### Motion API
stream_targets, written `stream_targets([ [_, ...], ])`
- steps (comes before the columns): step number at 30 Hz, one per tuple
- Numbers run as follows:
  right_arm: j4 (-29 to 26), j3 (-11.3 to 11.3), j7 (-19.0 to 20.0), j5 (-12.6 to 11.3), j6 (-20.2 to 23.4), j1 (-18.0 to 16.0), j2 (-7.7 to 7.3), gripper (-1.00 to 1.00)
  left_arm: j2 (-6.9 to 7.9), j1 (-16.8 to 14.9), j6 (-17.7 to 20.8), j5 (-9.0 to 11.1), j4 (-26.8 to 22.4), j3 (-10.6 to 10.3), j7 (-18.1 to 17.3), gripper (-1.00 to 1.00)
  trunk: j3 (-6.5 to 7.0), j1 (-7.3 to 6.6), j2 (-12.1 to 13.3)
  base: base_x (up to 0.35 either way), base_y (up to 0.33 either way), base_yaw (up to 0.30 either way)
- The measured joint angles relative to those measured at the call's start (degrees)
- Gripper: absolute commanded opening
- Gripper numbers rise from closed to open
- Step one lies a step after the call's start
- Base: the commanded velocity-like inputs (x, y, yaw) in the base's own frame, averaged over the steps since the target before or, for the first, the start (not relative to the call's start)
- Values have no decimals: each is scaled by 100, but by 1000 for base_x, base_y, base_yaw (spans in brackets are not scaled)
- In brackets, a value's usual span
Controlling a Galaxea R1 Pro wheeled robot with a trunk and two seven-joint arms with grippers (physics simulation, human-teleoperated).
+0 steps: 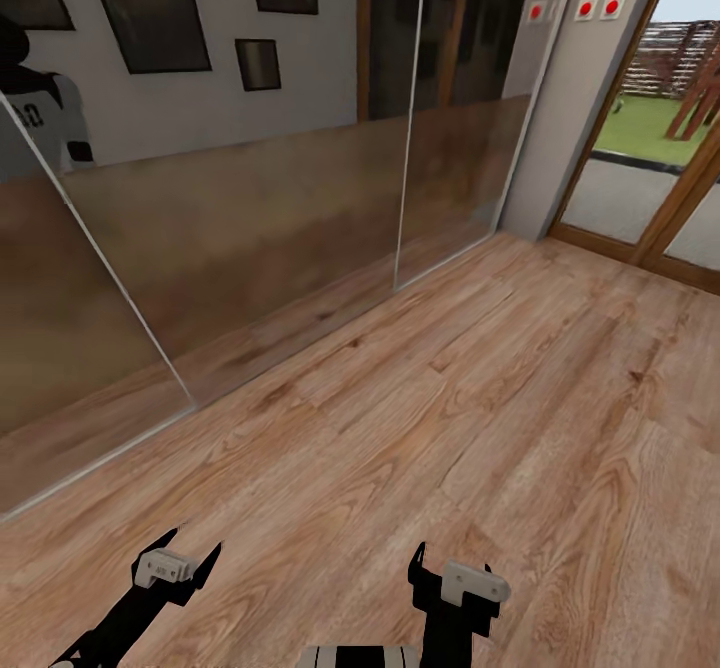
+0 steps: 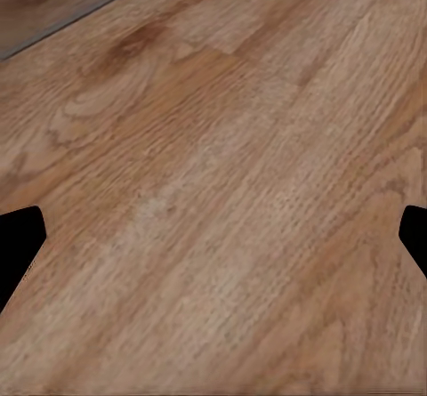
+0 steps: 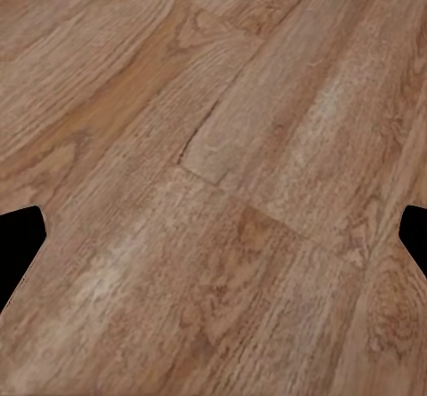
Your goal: Pick up the two gym shoes and the two sandals from the corridor floor and place them onto the hallstand (shoe rack) in the corridor, making sure they are on the rack and not on the floor. Arrange them so the two gym shoes are next to each other and the two sandals are next to each other.
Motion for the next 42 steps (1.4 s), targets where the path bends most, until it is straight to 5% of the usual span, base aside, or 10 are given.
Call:
stream_targets([
  [42, -1, -1, 0, 0, 0, 1, -4, 100, 1, -1, 6, 0, 0, 0, -1, 100, 0, -1, 0, 4, 0, 40],
])
